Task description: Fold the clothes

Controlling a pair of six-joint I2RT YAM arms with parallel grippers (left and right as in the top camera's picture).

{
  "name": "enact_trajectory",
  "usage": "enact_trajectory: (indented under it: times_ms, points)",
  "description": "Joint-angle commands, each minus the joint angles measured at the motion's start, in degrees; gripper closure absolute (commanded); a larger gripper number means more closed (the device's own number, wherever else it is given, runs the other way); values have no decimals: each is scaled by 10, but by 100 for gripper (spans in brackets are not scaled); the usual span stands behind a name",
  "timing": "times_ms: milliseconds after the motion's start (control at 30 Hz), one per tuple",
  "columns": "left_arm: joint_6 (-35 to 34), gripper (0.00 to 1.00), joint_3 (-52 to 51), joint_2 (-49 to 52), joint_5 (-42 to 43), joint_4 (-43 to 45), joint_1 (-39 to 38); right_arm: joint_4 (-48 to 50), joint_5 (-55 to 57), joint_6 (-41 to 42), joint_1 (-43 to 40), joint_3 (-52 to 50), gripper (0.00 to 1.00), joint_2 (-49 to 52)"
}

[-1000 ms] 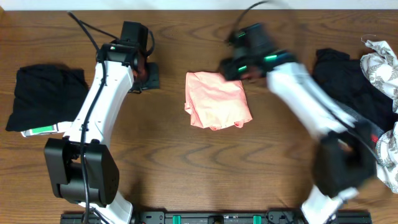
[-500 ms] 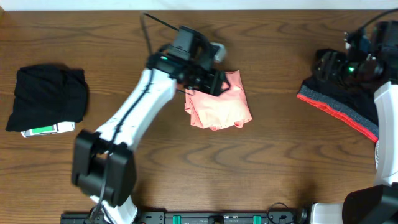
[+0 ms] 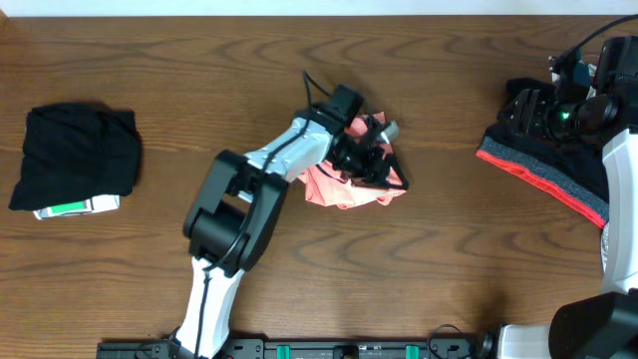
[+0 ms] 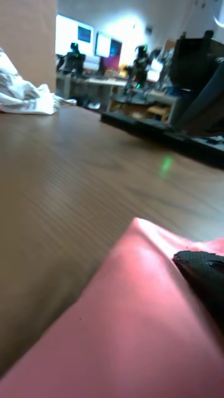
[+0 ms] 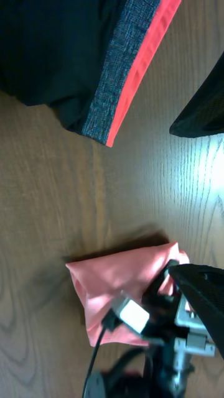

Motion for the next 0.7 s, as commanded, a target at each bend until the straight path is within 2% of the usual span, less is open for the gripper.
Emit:
enact_trajectory:
  times_ms: [0, 233, 333, 433, 667]
  points:
    - [-3, 41, -3, 13, 35, -10, 0, -3, -10, -13, 0, -1, 37, 4]
    - [0, 41, -5, 13, 24, -35, 9, -5, -10, -13, 0, -1, 37, 4]
    - [27, 41, -9, 13, -30, -74, 9, -7, -10, -14, 0, -1, 37, 4]
    - [31, 41, -21, 13, -72, -78, 9, -8, -10, -14, 0, -1, 37, 4]
    - [87, 41, -31, 13, -13, -74, 11, -14, -10, -17, 0, -1, 37, 4]
